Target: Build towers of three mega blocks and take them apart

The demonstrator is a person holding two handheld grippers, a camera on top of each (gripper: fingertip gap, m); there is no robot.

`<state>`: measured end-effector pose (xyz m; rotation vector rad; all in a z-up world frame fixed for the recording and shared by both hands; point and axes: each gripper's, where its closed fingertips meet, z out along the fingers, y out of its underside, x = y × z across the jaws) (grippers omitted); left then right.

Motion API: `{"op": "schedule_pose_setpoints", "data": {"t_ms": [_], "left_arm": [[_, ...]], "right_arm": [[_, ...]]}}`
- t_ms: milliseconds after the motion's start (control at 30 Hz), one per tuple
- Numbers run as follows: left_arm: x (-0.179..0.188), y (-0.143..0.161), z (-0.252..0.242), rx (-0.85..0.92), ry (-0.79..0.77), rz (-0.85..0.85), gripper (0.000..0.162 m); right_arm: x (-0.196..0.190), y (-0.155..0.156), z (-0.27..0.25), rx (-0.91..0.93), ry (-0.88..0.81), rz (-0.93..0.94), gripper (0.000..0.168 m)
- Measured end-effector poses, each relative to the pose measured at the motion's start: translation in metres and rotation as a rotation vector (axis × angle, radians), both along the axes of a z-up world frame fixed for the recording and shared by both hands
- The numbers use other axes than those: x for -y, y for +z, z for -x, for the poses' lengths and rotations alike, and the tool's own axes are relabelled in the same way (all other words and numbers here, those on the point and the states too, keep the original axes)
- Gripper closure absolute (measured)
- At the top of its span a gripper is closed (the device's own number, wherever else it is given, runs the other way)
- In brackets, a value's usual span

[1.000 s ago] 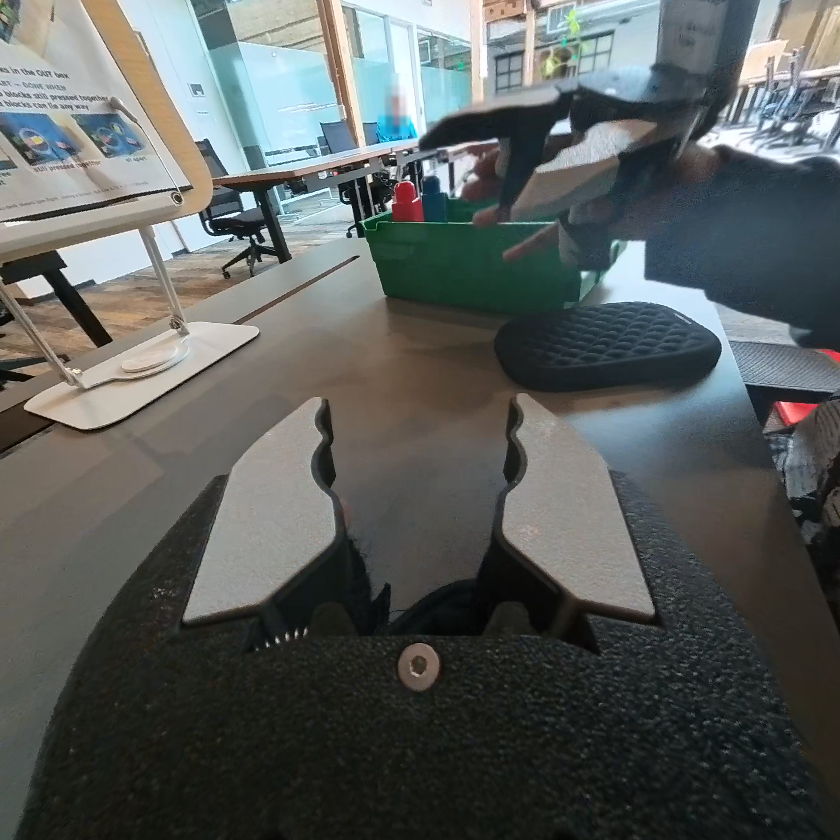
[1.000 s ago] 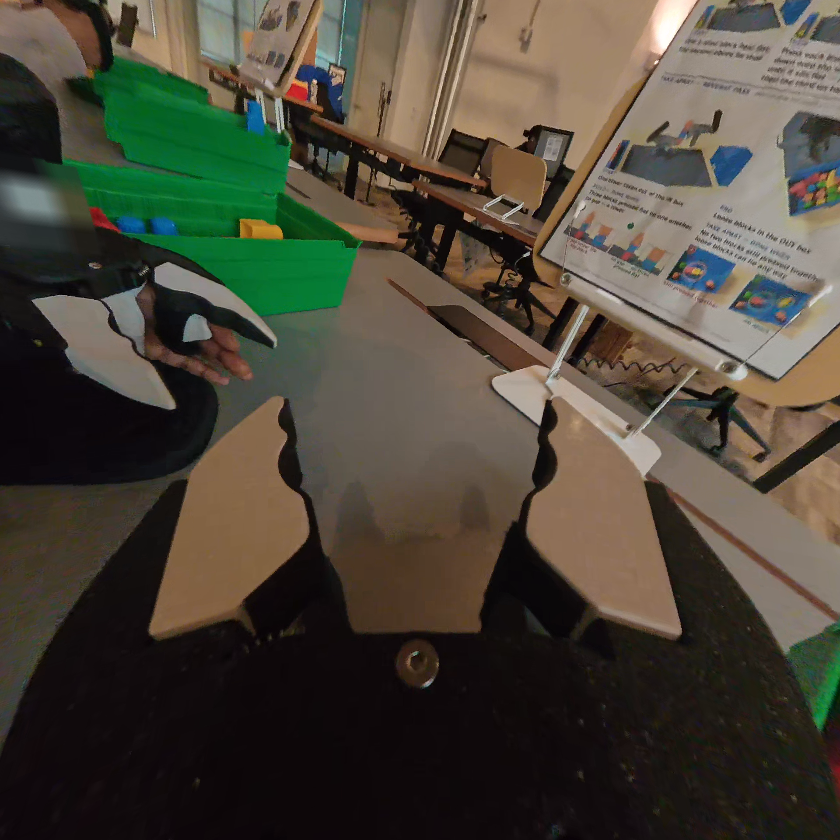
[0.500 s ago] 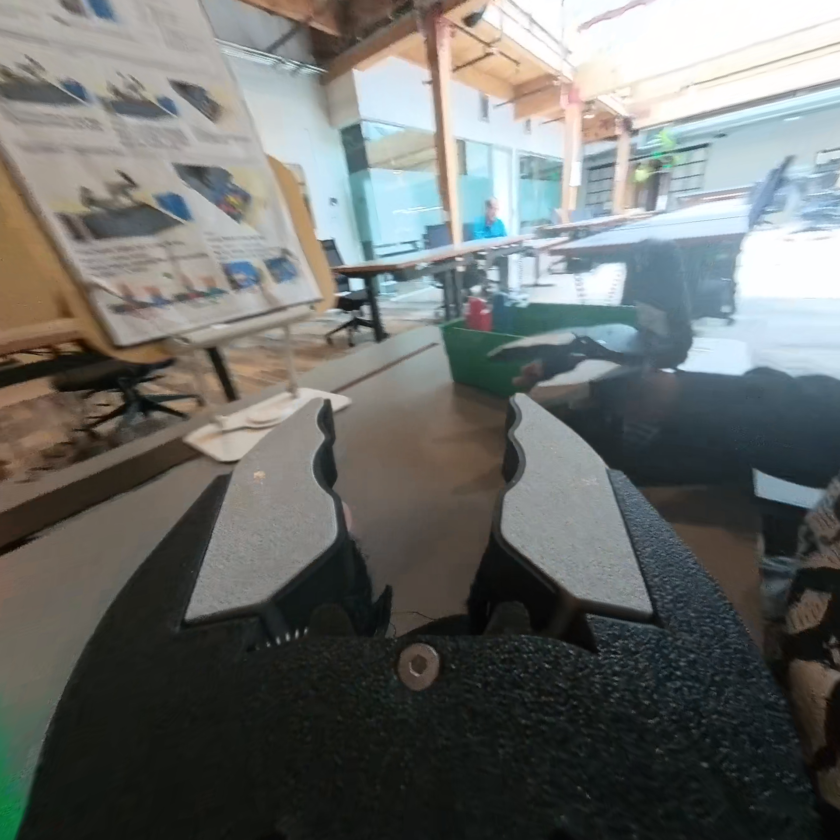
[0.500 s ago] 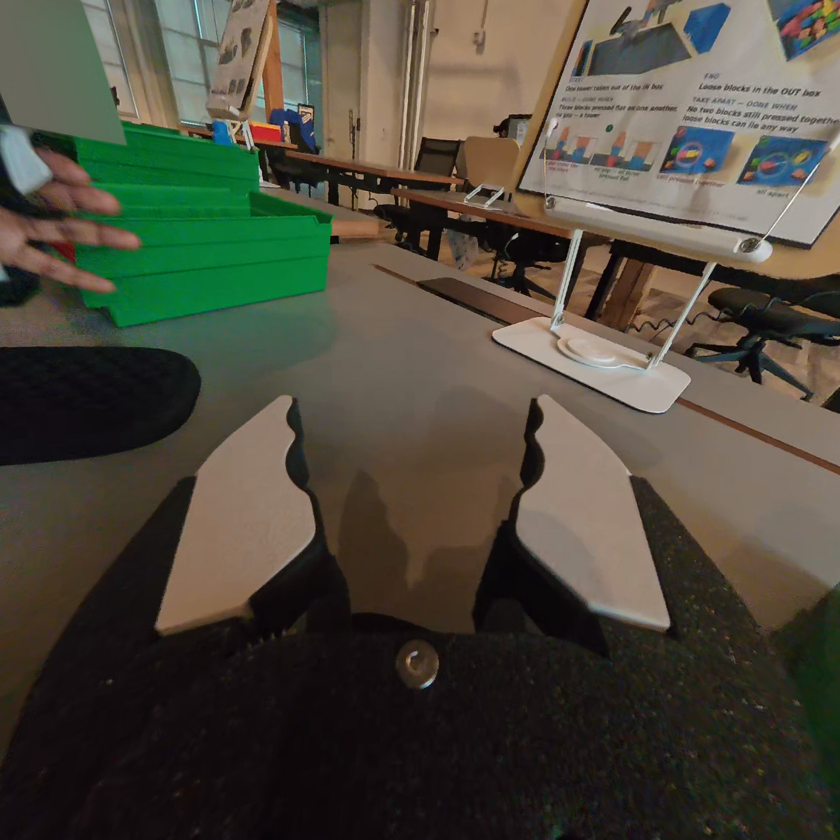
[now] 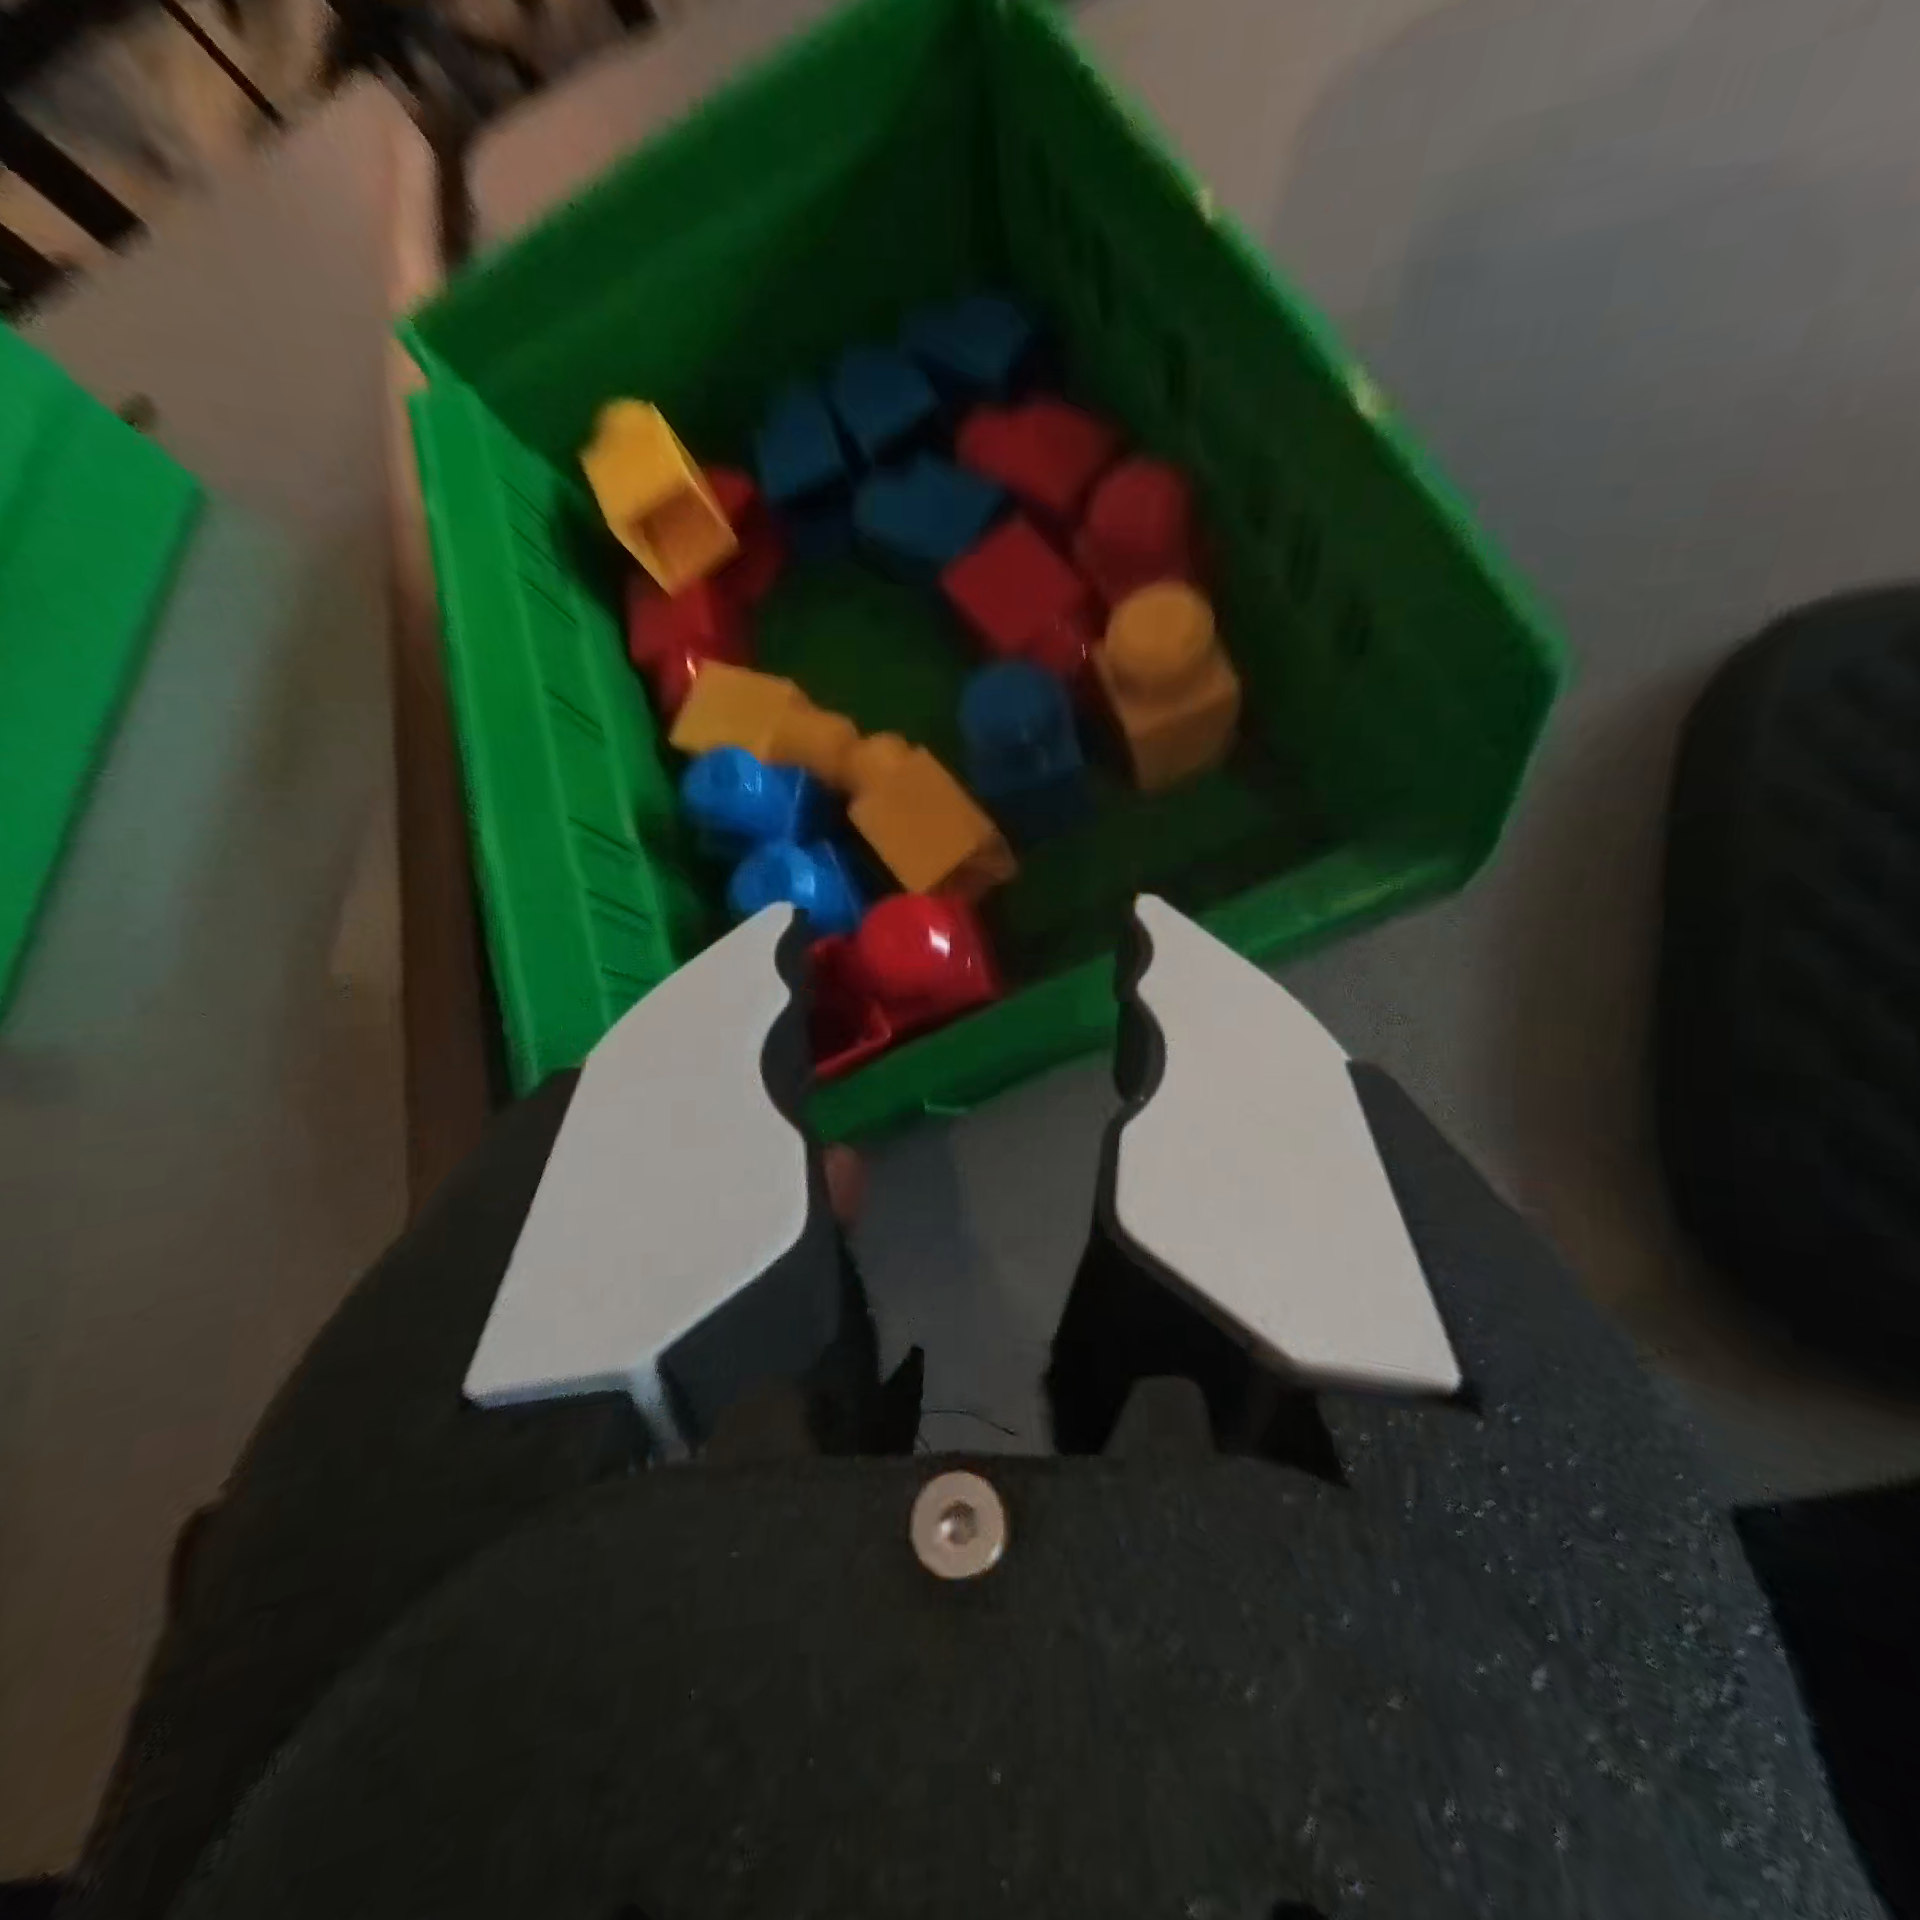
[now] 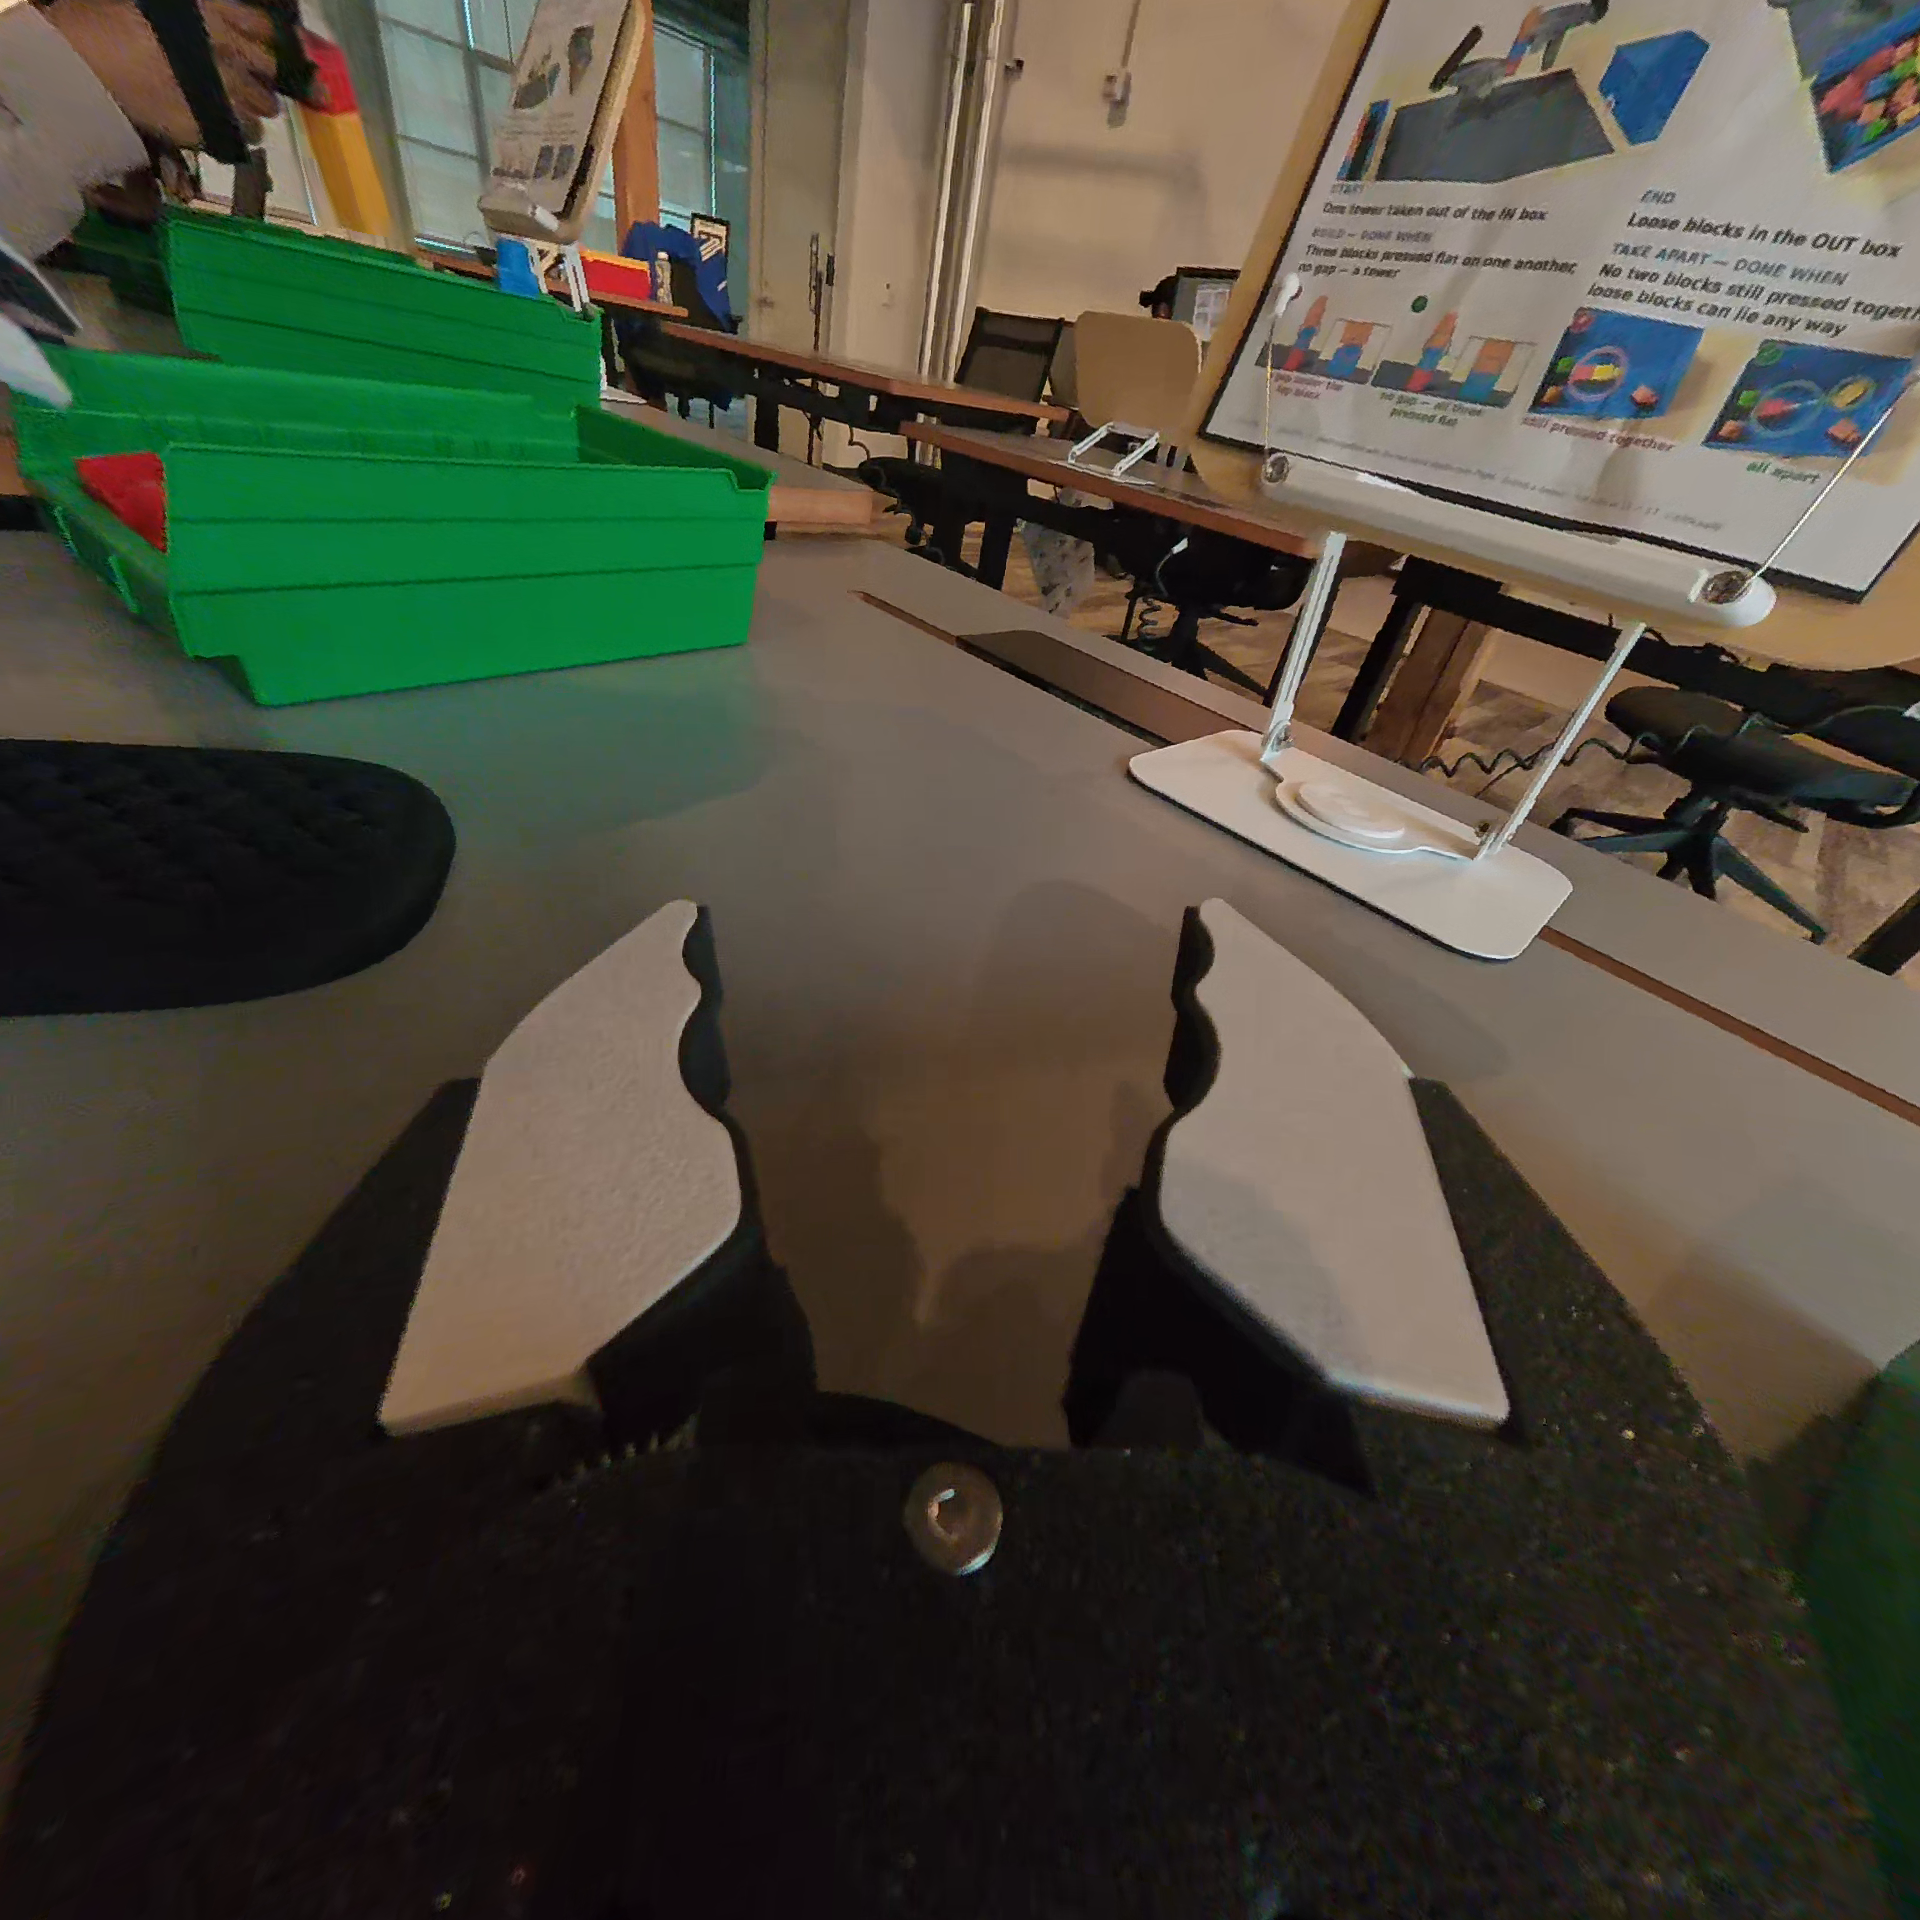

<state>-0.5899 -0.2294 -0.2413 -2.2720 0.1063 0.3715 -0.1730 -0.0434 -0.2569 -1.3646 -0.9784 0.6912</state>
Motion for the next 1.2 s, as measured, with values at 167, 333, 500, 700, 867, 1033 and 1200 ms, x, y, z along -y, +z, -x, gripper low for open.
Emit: {"op": "schedule_pose_setpoints", "data": {"t_ms": [167, 333, 500, 700, 867, 1033, 1200], "left_arm": [[-0.001, -0.038, 0.017, 0.035, 0.016, 0.196, 0.112], [-0.005, -0.055, 0.028, 0.109, 0.076, 0.236, 0.12], [-0.008, -0.066, 0.029, 0.121, 0.099, 0.268, 0.124], [-0.014, -0.073, 0.029, 0.118, 0.11, 0.27, 0.129], [-0.017, -0.061, 0.029, 0.095, 0.115, 0.222, 0.129], [-0.021, -0.044, 0.027, 0.122, 0.099, 0.145, 0.129], [-0.023, -0.05, 0.023, 0.14, 0.078, 0.147, 0.129]], "right_arm": [[0.0, 0.002, -0.001, -0.011, -0.004, -0.006, 0.085], [-0.001, 0.003, -0.003, -0.024, -0.011, -0.006, 0.086], [-0.001, 0.002, -0.002, -0.018, -0.012, -0.001, 0.087], [-0.001, 0.0, 0.0, -0.003, -0.009, 0.0, 0.087], [-0.001, -0.001, 0.0, 0.004, -0.009, 0.001, 0.087], [-0.001, -0.001, 0.001, 0.011, -0.008, -0.008, 0.087], [0.001, -0.002, 0.002, 0.022, -0.006, -0.021, 0.087]]}}
